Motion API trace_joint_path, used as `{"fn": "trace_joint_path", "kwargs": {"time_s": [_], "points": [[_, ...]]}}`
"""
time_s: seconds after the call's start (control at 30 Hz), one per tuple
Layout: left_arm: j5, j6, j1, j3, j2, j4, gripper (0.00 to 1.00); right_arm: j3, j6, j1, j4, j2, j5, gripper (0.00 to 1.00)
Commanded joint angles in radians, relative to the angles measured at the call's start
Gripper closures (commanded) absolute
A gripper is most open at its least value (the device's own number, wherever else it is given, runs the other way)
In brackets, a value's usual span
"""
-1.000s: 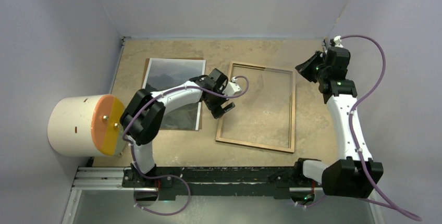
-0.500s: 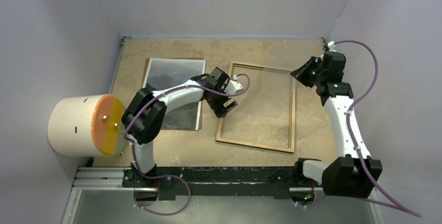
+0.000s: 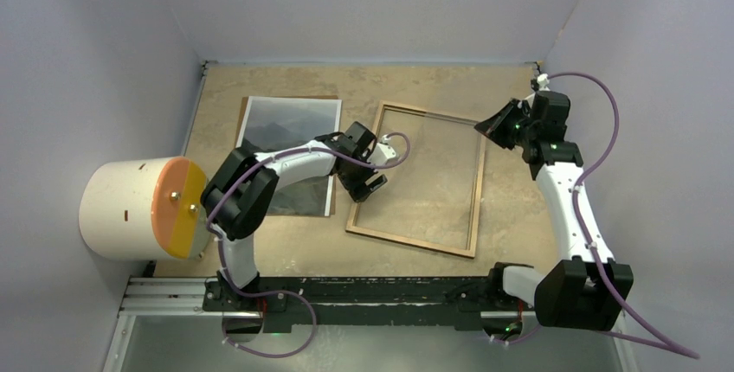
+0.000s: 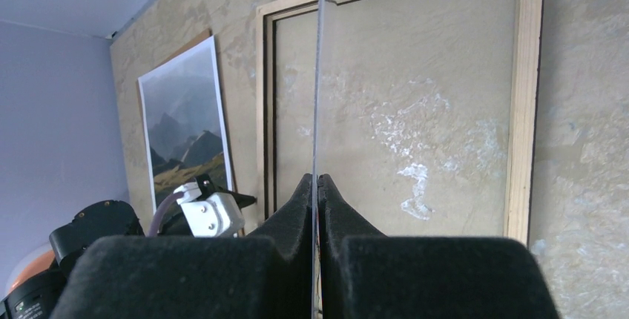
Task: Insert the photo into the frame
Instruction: Move the photo frame to the center of the board, then place the photo frame item in the photo frame.
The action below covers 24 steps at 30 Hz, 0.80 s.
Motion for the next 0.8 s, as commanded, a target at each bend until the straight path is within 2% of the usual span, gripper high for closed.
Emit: {"fn": "trace_joint_path", "kwargs": {"time_s": [0.0,0.2,0.37,0.57,0.77], "points": [[-0.069,0.058,0.009,-0.072,-0.085,-0.016,0.24,-0.031,0.024,0.014,0.074,-0.015,-0.078,1.0],[-0.054,0.065,0.024,-0.13,-0.123,-0.03,0.24,-0.069,0.045,0.059,0.106,-0.01,-0.084,1.0],[0.007,0.068,0.026,-0.101,-0.161,-0.071,0.22,-0.077,0.058,0.064,0.12,-0.004,-0.106,1.0],[0.046,0.066,0.099,0.06,-0.238,-0.146,0.15,-0.031,0.075,0.084,0.113,-0.01,-0.139,1.0],[-0.012,0.045,0.27,0.241,-0.241,-0.175,0.1,0.061,0.152,0.222,0.121,0.019,-0.157,1.0]]}}
